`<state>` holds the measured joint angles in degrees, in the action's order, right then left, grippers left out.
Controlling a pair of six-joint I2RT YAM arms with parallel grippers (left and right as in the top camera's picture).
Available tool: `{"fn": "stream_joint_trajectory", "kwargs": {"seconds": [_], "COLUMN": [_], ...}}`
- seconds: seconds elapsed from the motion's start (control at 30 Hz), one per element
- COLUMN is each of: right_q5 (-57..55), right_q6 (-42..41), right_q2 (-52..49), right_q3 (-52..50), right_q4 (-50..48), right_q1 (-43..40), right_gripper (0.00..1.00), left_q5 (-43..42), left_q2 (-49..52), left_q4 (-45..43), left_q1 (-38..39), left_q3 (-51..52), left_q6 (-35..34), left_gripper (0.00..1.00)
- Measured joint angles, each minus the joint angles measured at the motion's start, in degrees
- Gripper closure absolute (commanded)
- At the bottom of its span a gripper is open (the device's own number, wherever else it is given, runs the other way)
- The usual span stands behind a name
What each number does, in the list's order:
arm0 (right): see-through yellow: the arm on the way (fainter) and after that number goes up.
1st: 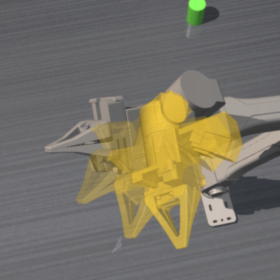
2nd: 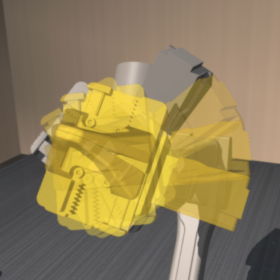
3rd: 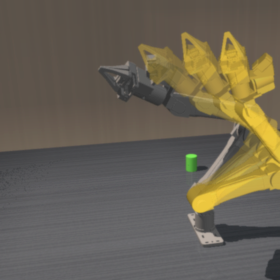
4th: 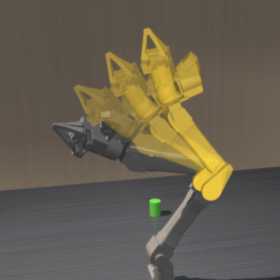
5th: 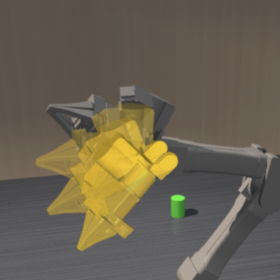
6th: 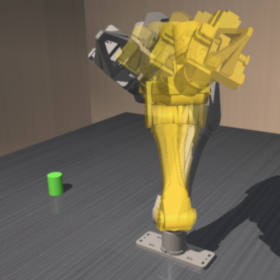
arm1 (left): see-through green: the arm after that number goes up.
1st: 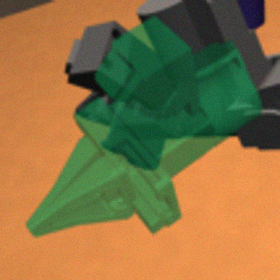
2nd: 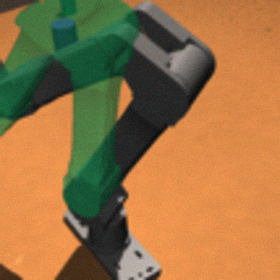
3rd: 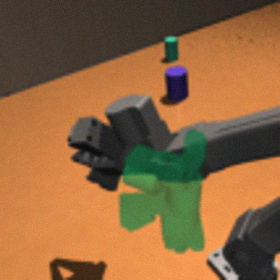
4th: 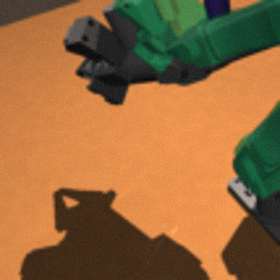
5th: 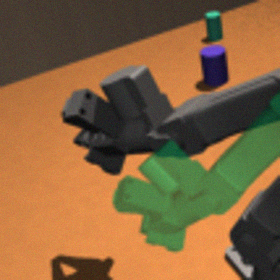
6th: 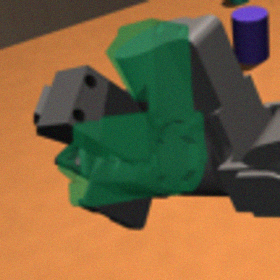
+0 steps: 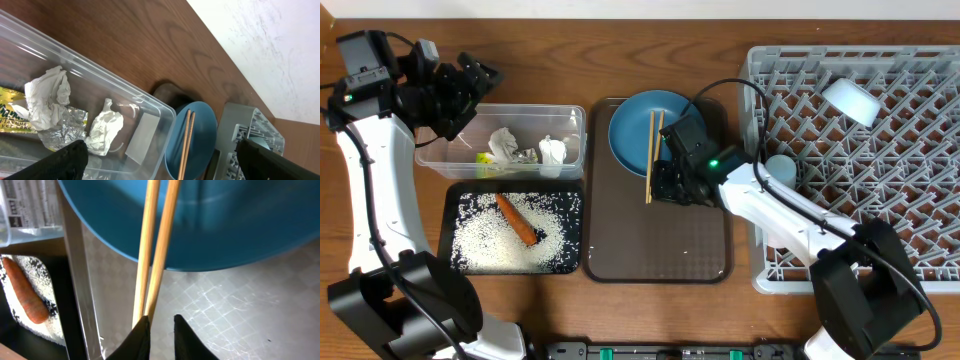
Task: Sort waste into correct bins and load items into the dishwasher rack
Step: 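Grasp one wooden chopstick with the right gripper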
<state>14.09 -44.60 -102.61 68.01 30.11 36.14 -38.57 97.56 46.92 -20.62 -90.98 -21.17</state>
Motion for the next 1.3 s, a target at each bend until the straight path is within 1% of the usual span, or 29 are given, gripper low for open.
{"fn": "stream_joint_trajectory", "kwargs": {"seconds": [0.17, 1.3], "right_q5": [-0.3, -3.9], "right_q6": [-0.4, -1.5], "right_q2": [0.0, 0.0], "right_q3": [0.0, 0.0], "right_q4": [-0.5, -0.4], "right_q1": [0.3, 1.7], "right_gripper": [0.8, 0.82], "left_q5": [0.0, 0.0], "left_q2": [0.0, 0.0], "left_q4": [0.0, 0.0], "left_q1": [0.0, 0.0], "left_q3": [0.0, 0.0], "left_q6": [0.0, 0.0], "left_gripper": [0.04, 0.04]}}
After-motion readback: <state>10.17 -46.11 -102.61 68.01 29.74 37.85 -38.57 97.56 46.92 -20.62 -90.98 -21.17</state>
